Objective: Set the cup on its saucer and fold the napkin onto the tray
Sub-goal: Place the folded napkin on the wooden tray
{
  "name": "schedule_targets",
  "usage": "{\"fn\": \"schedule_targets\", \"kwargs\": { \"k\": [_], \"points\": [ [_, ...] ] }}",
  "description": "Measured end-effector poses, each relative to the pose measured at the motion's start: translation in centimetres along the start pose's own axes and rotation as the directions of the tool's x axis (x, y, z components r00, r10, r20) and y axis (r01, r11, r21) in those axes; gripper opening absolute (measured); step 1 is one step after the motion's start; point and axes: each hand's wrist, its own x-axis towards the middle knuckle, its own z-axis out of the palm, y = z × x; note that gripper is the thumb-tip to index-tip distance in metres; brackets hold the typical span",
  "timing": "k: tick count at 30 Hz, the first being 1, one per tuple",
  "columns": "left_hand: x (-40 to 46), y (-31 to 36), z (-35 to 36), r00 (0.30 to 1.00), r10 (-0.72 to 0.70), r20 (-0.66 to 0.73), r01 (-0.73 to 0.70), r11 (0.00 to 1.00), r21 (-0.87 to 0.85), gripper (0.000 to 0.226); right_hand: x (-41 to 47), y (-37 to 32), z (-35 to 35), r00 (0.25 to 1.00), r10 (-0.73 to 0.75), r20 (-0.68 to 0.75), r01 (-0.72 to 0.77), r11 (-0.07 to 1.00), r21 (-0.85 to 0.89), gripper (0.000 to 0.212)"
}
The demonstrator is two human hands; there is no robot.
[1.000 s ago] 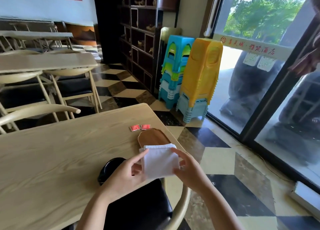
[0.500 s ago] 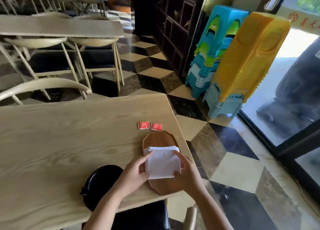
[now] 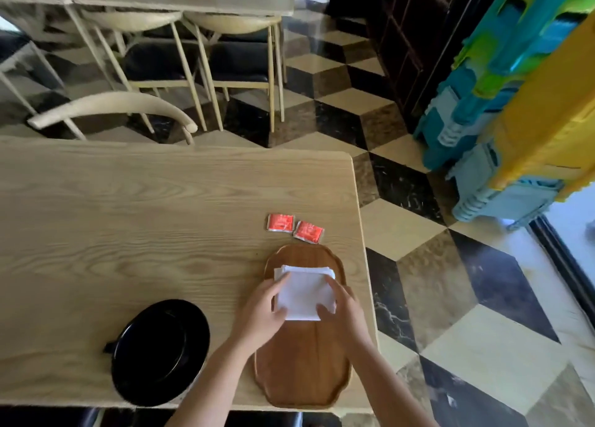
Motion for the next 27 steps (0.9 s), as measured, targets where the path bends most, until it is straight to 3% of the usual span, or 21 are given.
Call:
{"fn": "schedule_targets", "kwargs": {
  "k": [4,10,14,18,22,27],
  "points": [
    [0.3,-0.7,1.2,1.0,-0.003,0.003,0.003,1.0,-0.004,0.066,0.4,0.8,0.4,1.0,-0.005,-0.011,0.004,1.0,-0.019,0.058],
    [-0.5,-0.7,2.0,0.995,0.073,-0.066,-0.059,0.98,0.191,0.071,0.1,2.0,1.3,0.998,-0.028,-0.051,0.024,0.995,-0.094,0.06],
    [-1.5,-1.3,3.2,0.964,0.223,-0.145,-0.126,0.862,0.49,0.066,-0.1,2.6,1.7,0.984,-0.132,-0.12,0.087,0.942,-0.324,0.061],
    [-1.8,-1.8,4.1,0.962,0.244,-0.121,-0.103,0.737,0.668,0.053,0.4,3.5,2.1,0.946,-0.276,-0.169,0.13,0.802,-0.583,0.068],
    [-1.7,-2.5,4.0,0.969,0.236,-0.069,-0.108,0.66,0.743,0.056,0.1,4.3,3.0,0.925,-0.358,-0.124,0.189,0.72,-0.668,0.059],
    [-1.7,-2.5,4.3,0.974,0.224,-0.045,-0.117,0.661,0.741,0.062,-0.1,5.3,3.5,0.942,-0.311,-0.126,0.142,0.709,-0.691,0.057]
  ]
}}
